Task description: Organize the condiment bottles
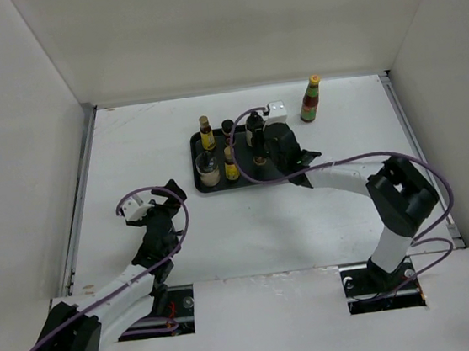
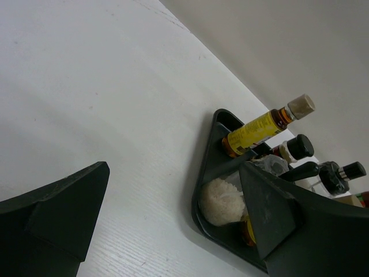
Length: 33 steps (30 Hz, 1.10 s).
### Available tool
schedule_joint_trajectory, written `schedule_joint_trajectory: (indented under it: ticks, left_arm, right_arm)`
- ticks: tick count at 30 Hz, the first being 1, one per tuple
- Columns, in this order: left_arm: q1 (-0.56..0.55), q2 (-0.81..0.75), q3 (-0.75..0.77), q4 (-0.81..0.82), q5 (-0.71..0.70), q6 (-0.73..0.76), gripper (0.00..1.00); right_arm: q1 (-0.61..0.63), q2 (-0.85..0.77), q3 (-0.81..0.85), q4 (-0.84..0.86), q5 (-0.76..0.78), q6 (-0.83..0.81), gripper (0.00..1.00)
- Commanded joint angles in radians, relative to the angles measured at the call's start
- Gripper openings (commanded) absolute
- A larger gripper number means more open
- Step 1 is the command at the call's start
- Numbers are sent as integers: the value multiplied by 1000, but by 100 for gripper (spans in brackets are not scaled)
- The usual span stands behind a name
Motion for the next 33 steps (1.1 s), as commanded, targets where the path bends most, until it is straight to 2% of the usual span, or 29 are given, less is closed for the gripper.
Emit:
schedule_joint_trajectory:
  ticks: [1, 7, 11, 15, 16, 20, 24, 28, 33]
  left_arm:
    - [3, -7, -3, 45, 23, 2, 100]
    - [5, 1, -3, 45, 23, -1, 100]
    - [9, -36, -10, 41, 23, -1, 100]
    - [9, 1, -3, 45, 23, -2, 100]
    - [8, 1, -3, 45, 23, -2, 100]
    - [14, -33, -12, 39, 13, -1, 100]
    - [11, -5, -6, 44, 19, -1, 100]
    - [11, -42, -12, 38, 21, 1, 100]
    - [8, -28, -6, 36, 21, 2, 100]
  right_arm:
    - [18, 13, 40, 59, -14, -17, 41]
    - [62, 59, 38, 14, -6, -22, 43]
    - [65, 88, 46, 2, 9, -24, 47]
    - [64, 86, 41, -15, 21, -25, 52]
    - [64, 83, 38, -15, 21, -27, 56]
    - [65, 28, 25, -6, 21, -22, 79]
    - [59, -55, 43, 2, 11, -13, 92]
    - [-9, -107, 81, 28, -5, -20, 95]
    - [-202, -142, 150, 34, 27, -71, 96]
